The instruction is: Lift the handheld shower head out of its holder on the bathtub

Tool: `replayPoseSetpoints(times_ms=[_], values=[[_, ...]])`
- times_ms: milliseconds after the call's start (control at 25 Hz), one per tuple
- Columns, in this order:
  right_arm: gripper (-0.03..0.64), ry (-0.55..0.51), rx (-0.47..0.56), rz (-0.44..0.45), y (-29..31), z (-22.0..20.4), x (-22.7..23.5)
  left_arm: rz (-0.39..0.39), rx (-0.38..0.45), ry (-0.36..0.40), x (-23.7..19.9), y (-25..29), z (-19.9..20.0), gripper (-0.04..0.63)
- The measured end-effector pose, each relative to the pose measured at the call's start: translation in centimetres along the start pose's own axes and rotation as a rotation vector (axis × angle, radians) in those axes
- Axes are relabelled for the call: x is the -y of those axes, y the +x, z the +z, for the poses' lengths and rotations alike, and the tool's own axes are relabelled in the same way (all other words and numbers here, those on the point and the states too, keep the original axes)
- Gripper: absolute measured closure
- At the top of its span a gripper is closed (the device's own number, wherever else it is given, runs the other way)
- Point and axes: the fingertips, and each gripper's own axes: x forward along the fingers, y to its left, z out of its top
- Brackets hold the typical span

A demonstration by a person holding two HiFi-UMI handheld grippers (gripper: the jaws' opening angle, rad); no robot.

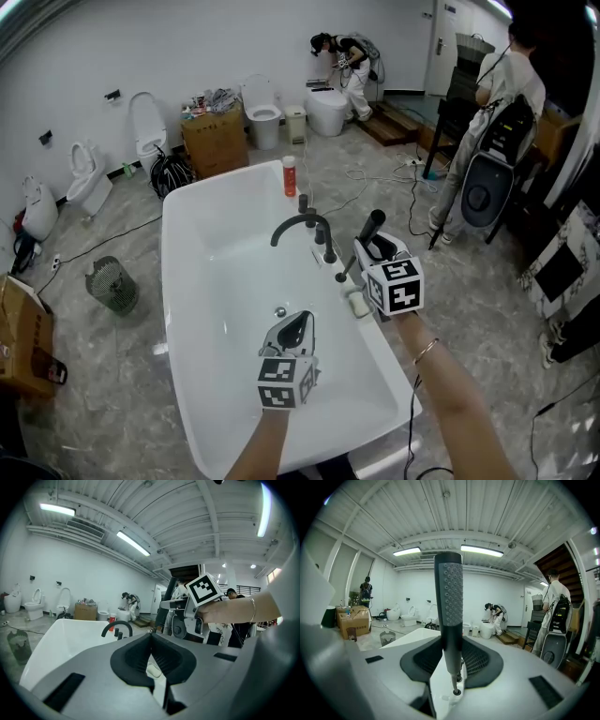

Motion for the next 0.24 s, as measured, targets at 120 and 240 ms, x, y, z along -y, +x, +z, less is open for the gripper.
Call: replayPoseSetpoints(times_ms=[120,240], values=[[0.485,0.004,-0.001,-0.002,-0.02,0.10,0.08,0.001,-0.001,-0.002,0.00,-0.05,0.03,0.575],[0.485,0.005,-0.003,-0.002,-0.04,-0.01,0.15,0.004,-0.002,-0.001,-0.04,-0.06,-0.10,0.575]])
